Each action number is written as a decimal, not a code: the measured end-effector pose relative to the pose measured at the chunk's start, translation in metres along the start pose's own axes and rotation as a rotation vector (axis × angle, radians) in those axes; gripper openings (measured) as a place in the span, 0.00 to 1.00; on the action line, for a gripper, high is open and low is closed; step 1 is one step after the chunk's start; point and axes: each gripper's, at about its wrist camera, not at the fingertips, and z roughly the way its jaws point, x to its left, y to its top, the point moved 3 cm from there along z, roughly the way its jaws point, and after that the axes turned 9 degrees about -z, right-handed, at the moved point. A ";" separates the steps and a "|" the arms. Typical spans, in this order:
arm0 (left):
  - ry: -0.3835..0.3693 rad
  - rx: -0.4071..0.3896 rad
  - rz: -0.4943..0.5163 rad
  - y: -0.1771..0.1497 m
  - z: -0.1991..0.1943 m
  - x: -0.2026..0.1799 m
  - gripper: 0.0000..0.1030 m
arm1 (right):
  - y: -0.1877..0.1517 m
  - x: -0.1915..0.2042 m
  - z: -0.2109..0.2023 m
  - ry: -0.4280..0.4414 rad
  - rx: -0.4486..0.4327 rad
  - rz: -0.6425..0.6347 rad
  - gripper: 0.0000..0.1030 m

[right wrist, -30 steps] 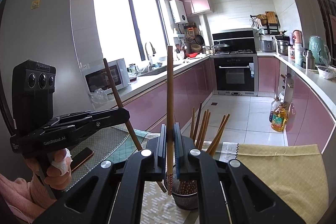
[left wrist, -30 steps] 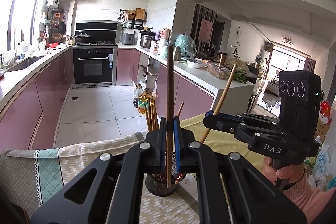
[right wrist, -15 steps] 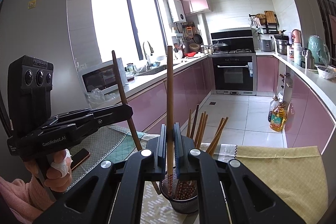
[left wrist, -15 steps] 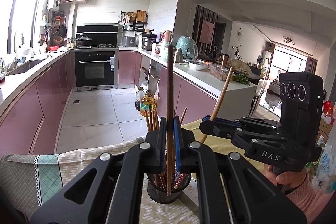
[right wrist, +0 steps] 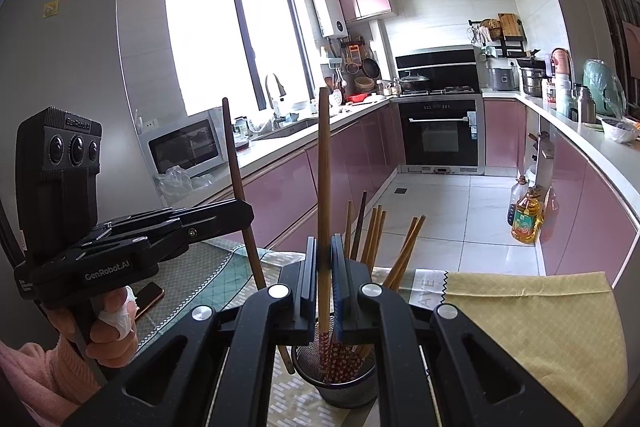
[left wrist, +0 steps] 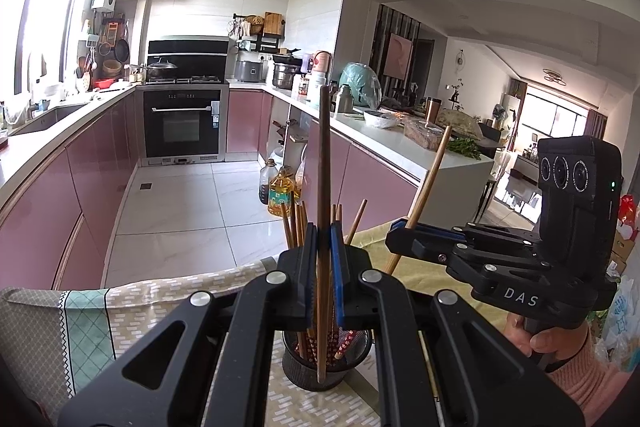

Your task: Organize utensils

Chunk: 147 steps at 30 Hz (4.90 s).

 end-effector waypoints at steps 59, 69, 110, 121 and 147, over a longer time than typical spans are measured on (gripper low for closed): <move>-0.012 -0.021 -0.043 0.023 0.019 0.016 0.07 | -0.017 -0.011 0.023 -0.010 0.057 0.042 0.06; 0.000 0.022 -0.035 0.008 0.026 0.020 0.07 | -0.020 -0.011 0.025 -0.007 0.063 0.044 0.06; 0.038 0.116 -0.024 -0.021 0.040 0.031 0.07 | -0.037 -0.008 0.039 0.004 0.086 0.057 0.06; 0.037 0.127 -0.029 -0.023 0.043 0.033 0.07 | -0.037 -0.007 0.042 0.009 0.099 0.063 0.06; 0.069 0.144 -0.030 -0.020 0.066 0.038 0.07 | -0.037 -0.014 0.049 0.007 0.120 0.085 0.06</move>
